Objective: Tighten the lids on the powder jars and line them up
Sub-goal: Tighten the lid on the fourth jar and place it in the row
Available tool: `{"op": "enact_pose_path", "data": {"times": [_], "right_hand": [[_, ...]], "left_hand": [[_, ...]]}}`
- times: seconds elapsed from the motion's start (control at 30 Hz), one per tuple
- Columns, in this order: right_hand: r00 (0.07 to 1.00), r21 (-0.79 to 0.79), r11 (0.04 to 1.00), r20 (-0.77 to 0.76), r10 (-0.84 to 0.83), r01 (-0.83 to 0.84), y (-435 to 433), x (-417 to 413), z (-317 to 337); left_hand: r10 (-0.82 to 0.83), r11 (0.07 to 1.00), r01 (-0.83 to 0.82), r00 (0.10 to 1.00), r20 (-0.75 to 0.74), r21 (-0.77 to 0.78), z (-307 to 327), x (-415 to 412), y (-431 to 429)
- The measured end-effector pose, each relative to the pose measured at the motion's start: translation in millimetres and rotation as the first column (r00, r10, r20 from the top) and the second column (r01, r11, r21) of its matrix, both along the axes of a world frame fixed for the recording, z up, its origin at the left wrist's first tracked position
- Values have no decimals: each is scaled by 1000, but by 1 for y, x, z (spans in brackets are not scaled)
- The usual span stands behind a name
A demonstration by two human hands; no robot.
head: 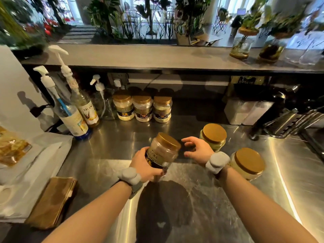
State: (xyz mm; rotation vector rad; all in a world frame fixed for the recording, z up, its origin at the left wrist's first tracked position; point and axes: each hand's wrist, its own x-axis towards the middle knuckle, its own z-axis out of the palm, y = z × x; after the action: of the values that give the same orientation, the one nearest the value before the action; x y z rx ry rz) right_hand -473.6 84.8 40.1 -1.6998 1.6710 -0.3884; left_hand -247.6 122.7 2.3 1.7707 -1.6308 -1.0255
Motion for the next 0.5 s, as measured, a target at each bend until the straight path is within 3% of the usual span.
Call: {"op": "enact_pose_path", "data": {"times": [0.17,0.3,0.5], "right_hand": [[994,57,994,44,-98,96,-5,15,-6],[912,180,942,251,-324,285,-12,27,-9],[902,184,924,219,-372,336,-39,38,-20]], "left_hand": [[49,997,-48,999,-13,66,-4,6,-29],[73,991,-66,996,-59,118,-5,2,-49],[77,992,-70,995,-62,104,-1,-15,-87]]}}
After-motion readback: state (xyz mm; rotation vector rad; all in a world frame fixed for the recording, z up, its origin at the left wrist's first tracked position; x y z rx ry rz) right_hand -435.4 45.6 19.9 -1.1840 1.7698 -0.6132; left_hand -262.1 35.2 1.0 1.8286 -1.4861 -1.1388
